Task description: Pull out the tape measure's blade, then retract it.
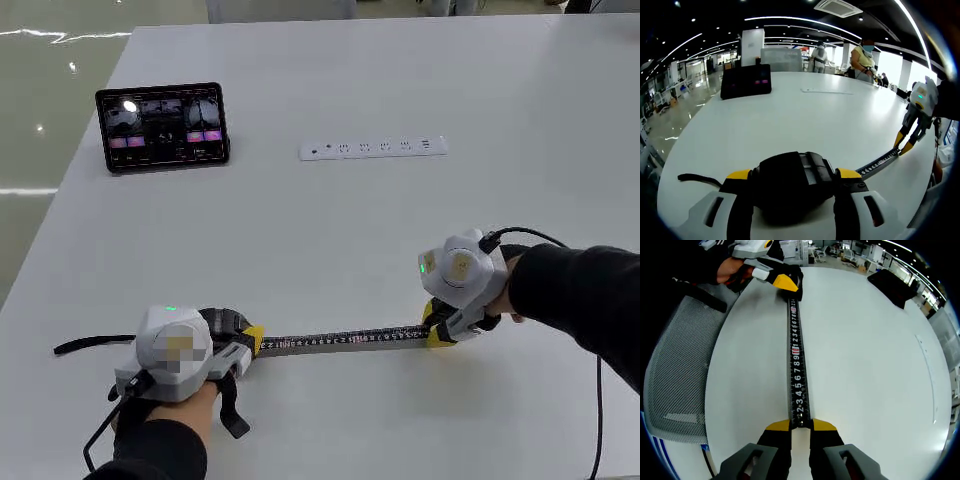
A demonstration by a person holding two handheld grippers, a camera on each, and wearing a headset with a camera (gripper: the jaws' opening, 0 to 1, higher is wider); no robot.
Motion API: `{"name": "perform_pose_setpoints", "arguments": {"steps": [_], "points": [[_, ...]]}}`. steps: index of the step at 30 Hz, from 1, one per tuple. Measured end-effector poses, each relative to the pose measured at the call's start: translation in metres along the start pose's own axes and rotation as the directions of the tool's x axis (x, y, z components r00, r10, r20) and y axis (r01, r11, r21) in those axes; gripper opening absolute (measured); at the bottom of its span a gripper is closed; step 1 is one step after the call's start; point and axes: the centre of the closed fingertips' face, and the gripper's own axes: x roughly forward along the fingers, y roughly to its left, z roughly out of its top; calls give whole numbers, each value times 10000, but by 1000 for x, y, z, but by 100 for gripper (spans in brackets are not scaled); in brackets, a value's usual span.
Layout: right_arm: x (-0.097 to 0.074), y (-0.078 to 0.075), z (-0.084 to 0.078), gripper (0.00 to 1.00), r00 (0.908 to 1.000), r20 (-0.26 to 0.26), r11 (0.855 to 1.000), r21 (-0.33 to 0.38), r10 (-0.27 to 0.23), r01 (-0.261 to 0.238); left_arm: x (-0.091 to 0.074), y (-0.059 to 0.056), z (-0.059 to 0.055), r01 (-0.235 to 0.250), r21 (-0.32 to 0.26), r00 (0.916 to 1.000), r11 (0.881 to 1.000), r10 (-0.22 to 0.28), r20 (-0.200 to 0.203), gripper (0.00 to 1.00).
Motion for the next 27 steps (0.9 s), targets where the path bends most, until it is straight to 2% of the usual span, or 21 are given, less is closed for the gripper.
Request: {"name": "perform_pose_setpoints", "arguments": {"steps": [8, 11, 27], "points": [[0, 1, 2, 9, 9999, -157, 9995, 319, 3, 2, -1, 0, -1, 38, -4, 10000, 10000, -38, -52, 61], [1, 3, 3, 9, 9996, -272, 9999, 117, -60, 63, -1, 0, -1, 23, -13, 10000, 10000, -23, -92, 61], [3, 2, 9, 10, 9991, -395, 9989, 420, -177, 194, -1, 0, -1, 60, -14, 9998, 10000, -60, -185, 61]]}}
